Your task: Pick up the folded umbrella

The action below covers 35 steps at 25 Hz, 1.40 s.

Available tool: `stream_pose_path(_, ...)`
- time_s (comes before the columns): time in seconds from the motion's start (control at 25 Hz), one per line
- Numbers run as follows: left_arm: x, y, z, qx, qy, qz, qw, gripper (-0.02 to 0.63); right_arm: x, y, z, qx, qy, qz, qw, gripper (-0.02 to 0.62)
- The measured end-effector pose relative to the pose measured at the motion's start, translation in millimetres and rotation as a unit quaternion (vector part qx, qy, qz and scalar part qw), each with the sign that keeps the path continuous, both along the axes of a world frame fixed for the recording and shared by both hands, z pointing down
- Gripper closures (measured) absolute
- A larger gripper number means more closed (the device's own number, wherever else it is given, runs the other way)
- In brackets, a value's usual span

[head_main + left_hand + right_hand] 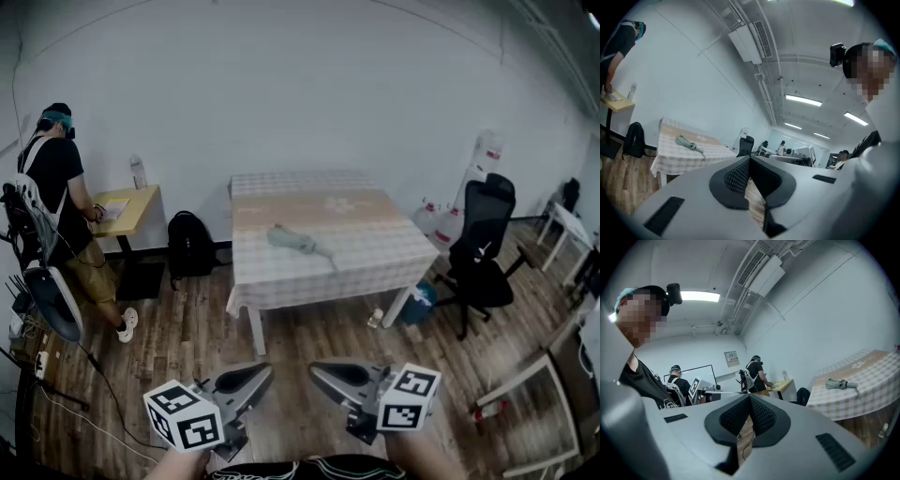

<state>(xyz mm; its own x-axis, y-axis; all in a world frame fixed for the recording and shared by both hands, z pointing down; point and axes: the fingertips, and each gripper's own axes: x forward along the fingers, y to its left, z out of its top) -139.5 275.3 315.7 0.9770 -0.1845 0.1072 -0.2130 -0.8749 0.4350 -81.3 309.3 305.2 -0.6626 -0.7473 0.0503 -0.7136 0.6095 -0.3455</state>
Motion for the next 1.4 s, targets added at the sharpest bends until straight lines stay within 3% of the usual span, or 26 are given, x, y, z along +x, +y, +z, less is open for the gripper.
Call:
stream_pose_path(0.64,44.6,-8.8,4.2,0.002,-0.01,0.005,0.9999,0.611,37.4,-9.3,1.7,0.005,-0.01,-0.013,1.0,0.584)
stream_pose_path(1.4,137.5,-15.6,1.5,0.031,-0.012,-0.001,0.9995,0.611,134.1,-18.3,1.9,0.027,-0.01,-0.017,0.999,0.584)
